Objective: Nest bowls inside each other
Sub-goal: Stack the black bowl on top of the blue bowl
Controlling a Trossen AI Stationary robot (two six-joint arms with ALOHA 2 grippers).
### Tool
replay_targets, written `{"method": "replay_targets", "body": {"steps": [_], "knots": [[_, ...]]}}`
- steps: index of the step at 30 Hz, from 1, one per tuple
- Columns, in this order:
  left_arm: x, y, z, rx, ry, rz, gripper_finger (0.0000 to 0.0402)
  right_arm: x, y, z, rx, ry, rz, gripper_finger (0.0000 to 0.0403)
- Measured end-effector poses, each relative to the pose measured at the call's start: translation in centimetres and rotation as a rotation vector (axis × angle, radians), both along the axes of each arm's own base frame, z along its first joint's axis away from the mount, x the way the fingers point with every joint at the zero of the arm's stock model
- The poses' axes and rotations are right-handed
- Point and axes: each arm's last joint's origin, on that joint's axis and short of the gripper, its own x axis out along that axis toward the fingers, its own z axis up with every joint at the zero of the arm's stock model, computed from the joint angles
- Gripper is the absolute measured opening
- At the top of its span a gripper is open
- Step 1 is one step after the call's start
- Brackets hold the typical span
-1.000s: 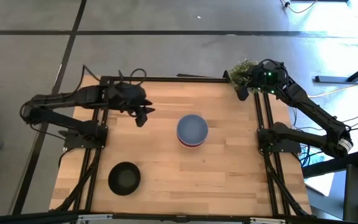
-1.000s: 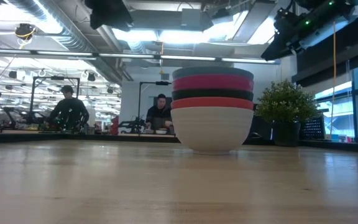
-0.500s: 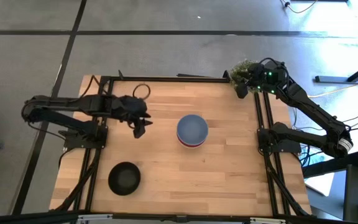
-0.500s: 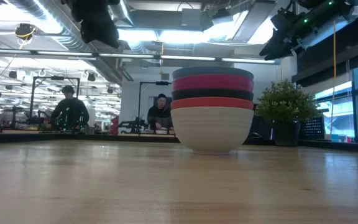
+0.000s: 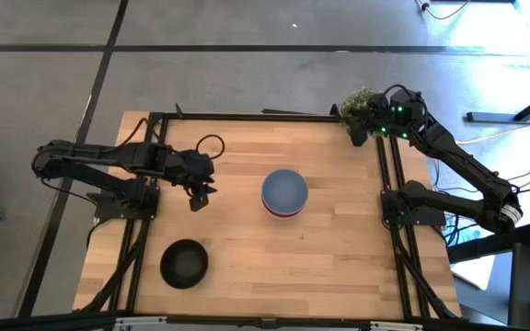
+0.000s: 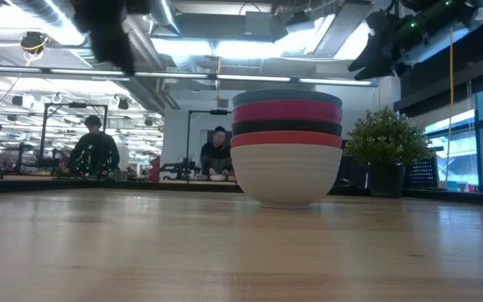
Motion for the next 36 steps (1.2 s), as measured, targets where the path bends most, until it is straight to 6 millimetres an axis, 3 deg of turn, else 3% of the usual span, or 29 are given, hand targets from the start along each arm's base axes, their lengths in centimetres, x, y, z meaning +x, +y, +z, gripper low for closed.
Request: {"method": "replay_targets", "body": {"steps": [7, 15, 22, 36], "knots": [[-1.0, -0.8, -0.7, -0.179, 0.123, -0.009, 0.0149, 0.3, 0.3, 0.0, 0.031, -0.026, 0.044, 0.0186], [-1.8, -2.8, -1.2, -0.252, 0.217, -0.018, 0.0145, 0.6, 0.6, 0.0, 0.047, -0.036, 0.057, 0.0186], [-2.6, -5.0, -3.8, -0.295, 0.304, -0.017, 0.0145, 0.6, 0.6, 0.0, 0.049, -0.037, 0.056, 0.0186], [-4.4, -9.8, -4.7, -0.273, 0.317, -0.286, 0.0145, 0.6, 0.6, 0.0, 0.088, -0.062, 0.036, 0.0186]]}}
